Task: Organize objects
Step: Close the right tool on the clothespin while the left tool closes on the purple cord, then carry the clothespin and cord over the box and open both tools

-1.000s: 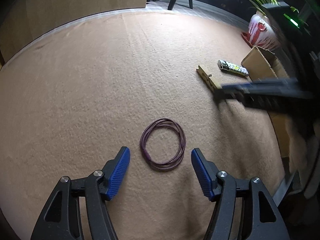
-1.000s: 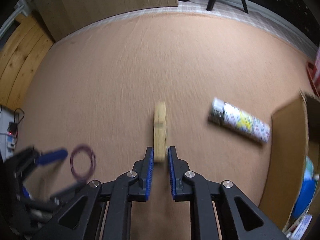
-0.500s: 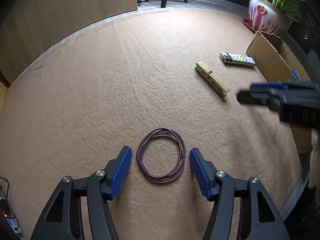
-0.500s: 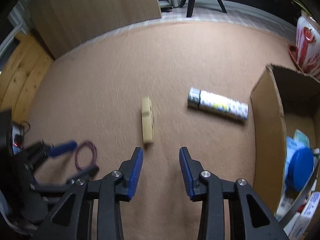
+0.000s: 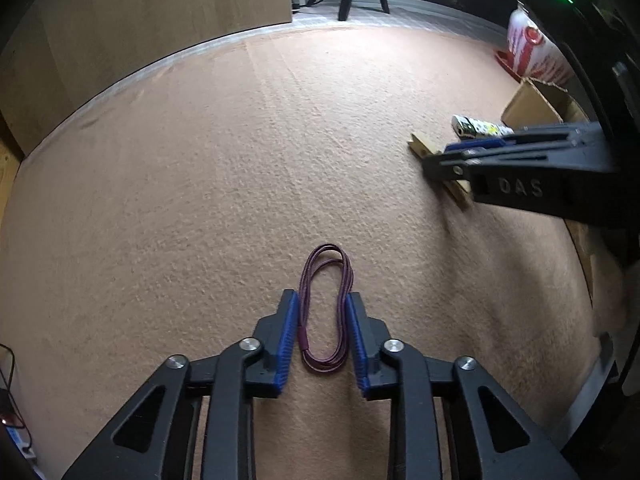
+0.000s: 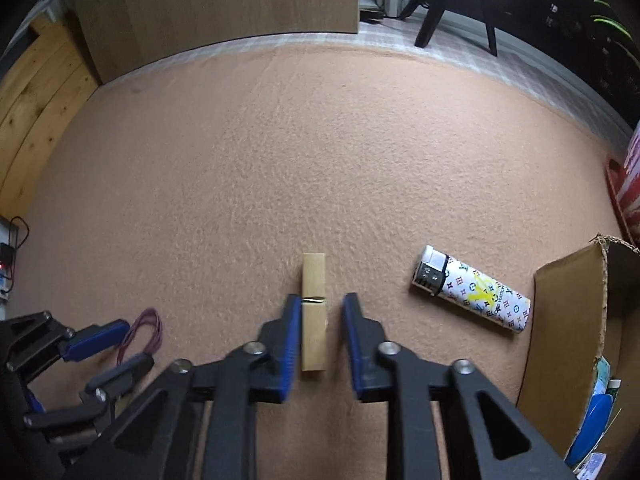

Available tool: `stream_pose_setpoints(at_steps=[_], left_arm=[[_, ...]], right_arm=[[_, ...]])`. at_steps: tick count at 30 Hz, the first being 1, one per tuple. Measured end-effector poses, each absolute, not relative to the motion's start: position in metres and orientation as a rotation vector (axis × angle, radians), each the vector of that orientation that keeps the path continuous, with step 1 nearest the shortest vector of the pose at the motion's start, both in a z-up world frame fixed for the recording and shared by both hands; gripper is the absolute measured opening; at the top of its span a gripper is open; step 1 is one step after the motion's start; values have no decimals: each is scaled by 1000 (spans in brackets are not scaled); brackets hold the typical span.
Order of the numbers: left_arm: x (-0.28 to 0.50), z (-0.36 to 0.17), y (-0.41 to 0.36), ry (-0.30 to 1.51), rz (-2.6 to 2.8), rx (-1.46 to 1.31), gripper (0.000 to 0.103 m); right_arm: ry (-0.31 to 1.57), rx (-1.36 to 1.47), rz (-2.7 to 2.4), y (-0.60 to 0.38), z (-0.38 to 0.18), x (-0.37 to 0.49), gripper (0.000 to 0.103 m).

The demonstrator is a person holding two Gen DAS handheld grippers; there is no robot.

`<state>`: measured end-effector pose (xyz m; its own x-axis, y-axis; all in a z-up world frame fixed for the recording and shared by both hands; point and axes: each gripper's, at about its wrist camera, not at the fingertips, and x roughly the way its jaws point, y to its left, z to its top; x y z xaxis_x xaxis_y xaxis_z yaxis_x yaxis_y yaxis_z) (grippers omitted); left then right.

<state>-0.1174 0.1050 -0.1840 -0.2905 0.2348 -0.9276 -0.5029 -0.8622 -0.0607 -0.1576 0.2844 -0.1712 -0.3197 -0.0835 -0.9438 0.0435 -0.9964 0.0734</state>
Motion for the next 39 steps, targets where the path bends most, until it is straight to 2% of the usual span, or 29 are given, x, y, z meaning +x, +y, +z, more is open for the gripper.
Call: stream_pose_setpoints(at_steps=[4, 7, 16, 24, 30, 39], left_arm=[[-123, -185, 100, 291, 2184, -1516, 10], [-132, -185, 91, 213, 2177, -1536, 6], [-126, -172, 73, 44, 2161, -1543, 5], [-129, -136, 82, -38, 2157, -1447, 5], [-129, -111, 117, -2, 2130, -1374, 5], [-119, -85, 220, 129, 2034, -1250, 5]], right_arm=[[-58, 1783, -2489, 286, -169, -145, 12], [-120, 1780, -2499, 293, -166, -128, 12], [-307, 1685, -2584, 325, -133, -73, 12], [-424, 1599, -2695, 368, -95, -35, 12], [-414, 1576, -2797, 396, -75, -9, 12], [-420, 1563, -2923, 442, -59, 20, 12]])
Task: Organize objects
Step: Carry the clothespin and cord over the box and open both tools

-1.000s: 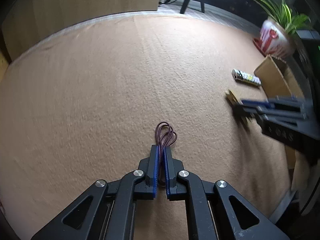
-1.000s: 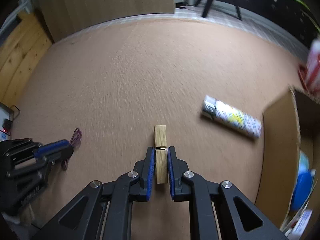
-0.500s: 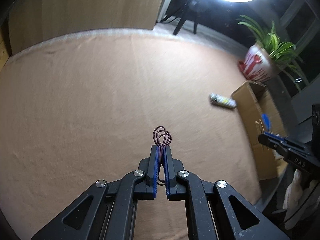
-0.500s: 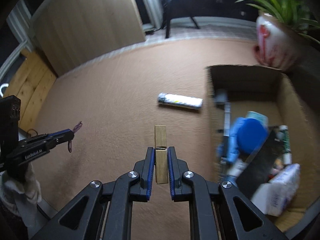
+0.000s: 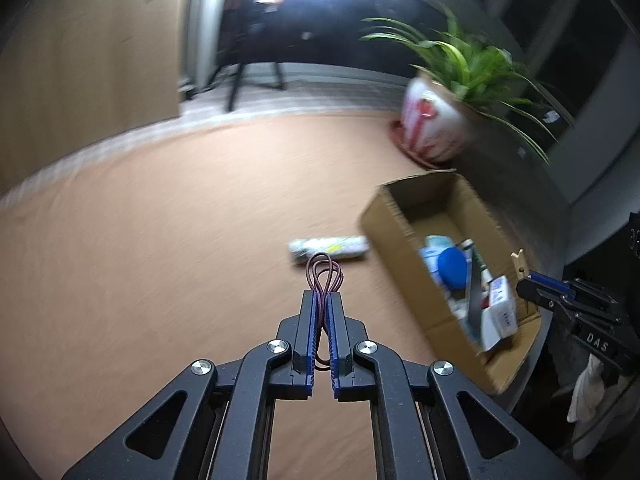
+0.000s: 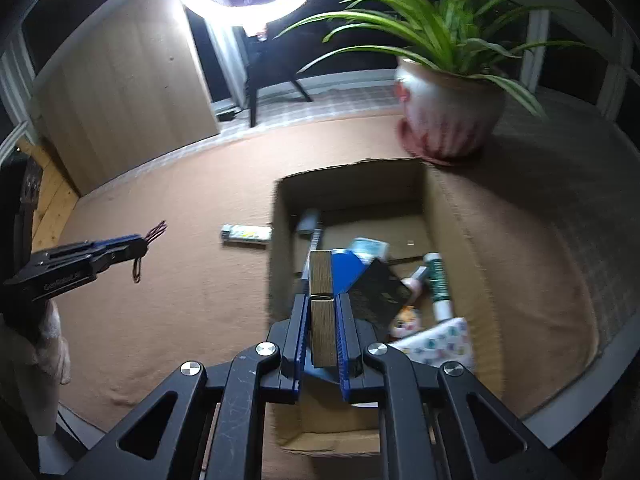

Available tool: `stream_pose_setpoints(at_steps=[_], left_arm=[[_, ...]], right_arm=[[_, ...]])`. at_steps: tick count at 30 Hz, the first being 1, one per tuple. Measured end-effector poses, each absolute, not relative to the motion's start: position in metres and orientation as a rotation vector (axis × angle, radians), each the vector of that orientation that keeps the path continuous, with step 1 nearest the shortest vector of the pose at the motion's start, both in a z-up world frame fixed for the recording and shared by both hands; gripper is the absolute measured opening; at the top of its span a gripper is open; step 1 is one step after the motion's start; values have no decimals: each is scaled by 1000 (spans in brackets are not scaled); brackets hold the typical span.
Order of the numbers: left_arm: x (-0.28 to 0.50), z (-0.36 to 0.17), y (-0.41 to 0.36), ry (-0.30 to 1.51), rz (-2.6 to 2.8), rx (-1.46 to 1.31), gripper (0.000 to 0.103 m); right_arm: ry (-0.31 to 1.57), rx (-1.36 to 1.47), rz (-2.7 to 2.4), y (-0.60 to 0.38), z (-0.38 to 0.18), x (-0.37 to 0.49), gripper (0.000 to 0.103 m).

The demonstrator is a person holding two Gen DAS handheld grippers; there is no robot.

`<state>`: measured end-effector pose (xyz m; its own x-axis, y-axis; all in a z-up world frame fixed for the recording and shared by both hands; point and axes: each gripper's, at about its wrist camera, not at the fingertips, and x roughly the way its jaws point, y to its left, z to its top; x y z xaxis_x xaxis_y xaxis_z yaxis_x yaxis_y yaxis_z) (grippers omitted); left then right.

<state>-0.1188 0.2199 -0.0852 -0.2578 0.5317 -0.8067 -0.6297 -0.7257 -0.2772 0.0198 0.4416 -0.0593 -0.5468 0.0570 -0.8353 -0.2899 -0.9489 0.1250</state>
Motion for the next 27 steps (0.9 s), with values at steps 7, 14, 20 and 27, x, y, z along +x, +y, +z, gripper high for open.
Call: stream_pose_setpoints(at_steps=[7, 14, 20, 27], left_arm=[[-108, -78, 298, 212, 1961, -1183, 5], [-101, -82, 349, 272, 1912, -1166, 5], [-96, -88, 377, 304, 1884, -1163, 5], [-94, -94, 399, 332, 1868, -1163, 5]], right_arm=[[339, -1348, 2536, 459, -58, 31, 12], [332, -1308, 2530, 467, -52, 39, 12], [336, -1302, 2536, 472, -52, 41, 12], [366, -1324, 2531, 477, -60, 40, 12]])
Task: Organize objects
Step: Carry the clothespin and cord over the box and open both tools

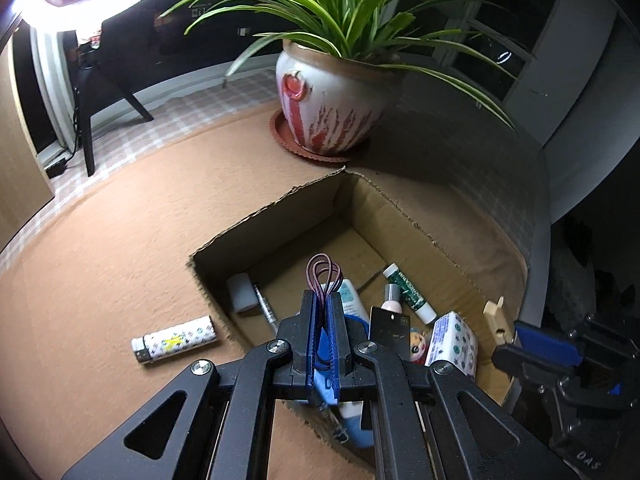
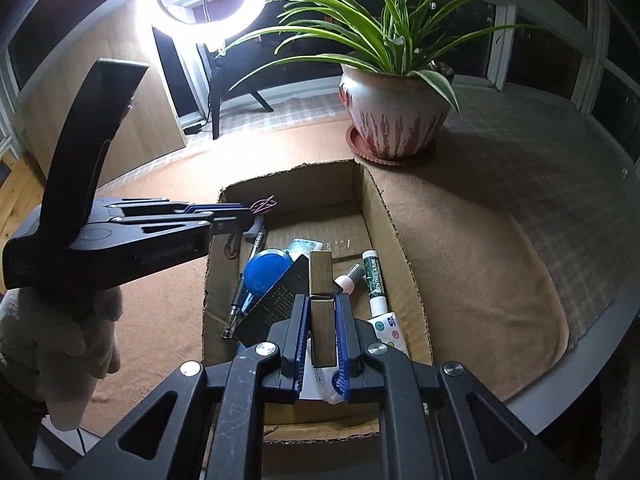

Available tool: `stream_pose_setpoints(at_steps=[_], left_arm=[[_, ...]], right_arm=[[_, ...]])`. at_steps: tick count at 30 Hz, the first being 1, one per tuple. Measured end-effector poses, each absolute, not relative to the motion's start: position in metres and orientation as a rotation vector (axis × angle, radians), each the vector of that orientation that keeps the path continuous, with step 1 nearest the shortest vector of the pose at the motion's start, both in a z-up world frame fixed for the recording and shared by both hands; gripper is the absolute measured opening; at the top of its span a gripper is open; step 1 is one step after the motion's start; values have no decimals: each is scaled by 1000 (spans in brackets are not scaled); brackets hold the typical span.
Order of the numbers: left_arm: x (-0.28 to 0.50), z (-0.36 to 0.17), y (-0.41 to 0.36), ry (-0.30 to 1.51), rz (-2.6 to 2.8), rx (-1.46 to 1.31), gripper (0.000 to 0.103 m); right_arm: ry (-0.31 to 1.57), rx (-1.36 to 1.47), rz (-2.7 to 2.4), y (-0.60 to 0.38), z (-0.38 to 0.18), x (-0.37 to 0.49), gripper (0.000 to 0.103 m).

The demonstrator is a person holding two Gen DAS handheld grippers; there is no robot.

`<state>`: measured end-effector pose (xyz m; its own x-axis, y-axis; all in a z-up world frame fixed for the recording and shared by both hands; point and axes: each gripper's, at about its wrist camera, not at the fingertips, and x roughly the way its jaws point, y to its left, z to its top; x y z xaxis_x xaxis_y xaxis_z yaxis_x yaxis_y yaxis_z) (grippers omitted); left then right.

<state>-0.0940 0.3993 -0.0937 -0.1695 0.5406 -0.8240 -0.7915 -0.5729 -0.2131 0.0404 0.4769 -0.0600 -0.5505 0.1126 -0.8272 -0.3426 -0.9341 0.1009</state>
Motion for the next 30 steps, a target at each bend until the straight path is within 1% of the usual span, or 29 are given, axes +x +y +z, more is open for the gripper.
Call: stream_pose_setpoints(at_steps=[6, 7, 8, 9, 10, 11, 12, 21, 30], left_arm=[[-95, -99, 412, 353, 1863, -1167, 5], [-95, -99, 414, 350, 1861, -1164, 7], [-95, -100, 415, 349, 1855, -1165, 11], [-95, -101, 417, 352, 1848, -1174, 31], [-96, -102, 418, 352, 1849, -1180, 56], [-95, -102, 417, 349, 1857, -1168, 64], [-94, -101, 416, 351, 1867, -1150, 67], [-105, -96, 392, 327, 1900, -1158, 67], [-136, -102, 333, 274, 1969, -1205, 67]], right_arm=[[399, -1326, 2528, 482, -65, 41, 12], [399, -1325, 2531, 482, -65, 41, 18], [397, -1329, 2528, 481, -65, 42, 25], [395, -1325, 2525, 481, -64, 43, 47], [390, -1302, 2527, 481, -63, 45, 65], [387, -1283, 2534, 481, -61, 47, 67], [385, -1272, 2541, 481, -59, 48, 67], [467, -1271, 2535, 486, -59, 51, 67], [533, -1270, 2530, 485, -61, 54, 67]])
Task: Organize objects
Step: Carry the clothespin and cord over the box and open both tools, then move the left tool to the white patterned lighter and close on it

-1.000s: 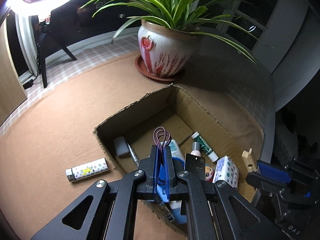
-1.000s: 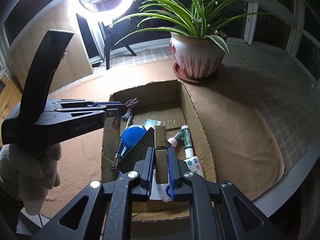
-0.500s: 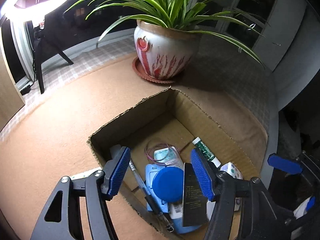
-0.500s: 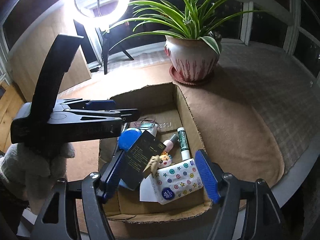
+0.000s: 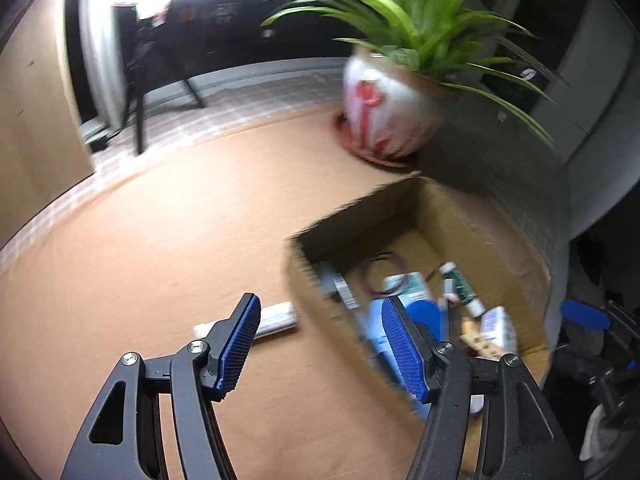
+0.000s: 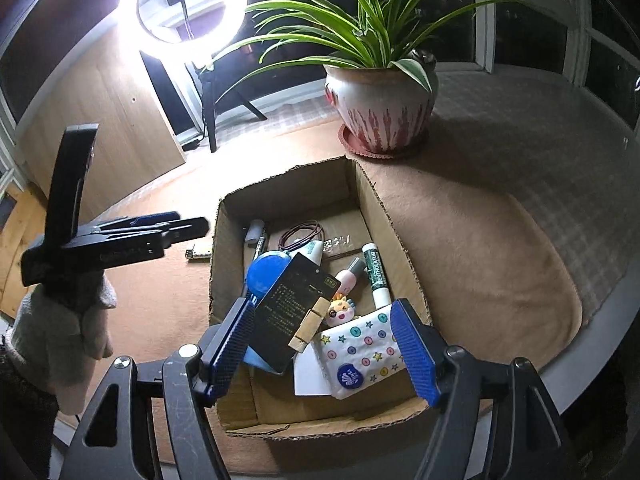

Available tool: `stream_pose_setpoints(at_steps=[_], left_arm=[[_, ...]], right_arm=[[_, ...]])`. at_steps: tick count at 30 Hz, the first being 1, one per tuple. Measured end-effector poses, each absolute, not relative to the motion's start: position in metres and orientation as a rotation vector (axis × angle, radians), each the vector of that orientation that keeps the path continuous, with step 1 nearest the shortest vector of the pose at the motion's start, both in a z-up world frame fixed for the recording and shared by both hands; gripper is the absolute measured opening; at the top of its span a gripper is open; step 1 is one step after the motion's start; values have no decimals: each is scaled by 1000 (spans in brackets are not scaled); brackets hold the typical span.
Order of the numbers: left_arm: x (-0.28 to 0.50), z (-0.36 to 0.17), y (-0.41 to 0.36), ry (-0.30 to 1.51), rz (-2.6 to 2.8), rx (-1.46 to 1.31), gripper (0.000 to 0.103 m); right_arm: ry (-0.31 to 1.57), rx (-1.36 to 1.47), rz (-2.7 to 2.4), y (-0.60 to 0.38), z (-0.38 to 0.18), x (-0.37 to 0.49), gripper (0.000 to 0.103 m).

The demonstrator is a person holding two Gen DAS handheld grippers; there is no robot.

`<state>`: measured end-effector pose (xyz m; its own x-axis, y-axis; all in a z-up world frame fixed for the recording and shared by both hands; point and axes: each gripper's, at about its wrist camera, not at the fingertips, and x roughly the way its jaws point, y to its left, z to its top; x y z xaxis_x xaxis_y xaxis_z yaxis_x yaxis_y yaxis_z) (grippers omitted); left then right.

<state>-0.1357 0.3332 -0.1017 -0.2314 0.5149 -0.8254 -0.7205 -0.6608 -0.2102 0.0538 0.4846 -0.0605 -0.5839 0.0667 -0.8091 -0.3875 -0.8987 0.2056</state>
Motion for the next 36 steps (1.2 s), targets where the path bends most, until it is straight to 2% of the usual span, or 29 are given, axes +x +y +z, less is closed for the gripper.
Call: stream_pose_setpoints(at_steps=[8, 16, 23, 30, 36], left_arm=[[-168, -126, 291, 234, 2021, -1299, 67], [-203, -148, 290, 131, 1989, -1394, 65], [-209, -168, 308, 145, 1927, -1436, 57], [-204, -183, 314, 183, 1881, -1450, 43], [-189, -183, 312, 256, 1827, -1427, 42]], right_arm=[[564, -1279, 2527, 476, -61, 56, 67], [536, -1270, 2500, 471, -59, 62, 67], [539, -1268, 2443, 475, -63, 76, 67], [540, -1274, 2422, 475, -64, 81, 67], [530, -1291, 2430, 470, -64, 81, 67]])
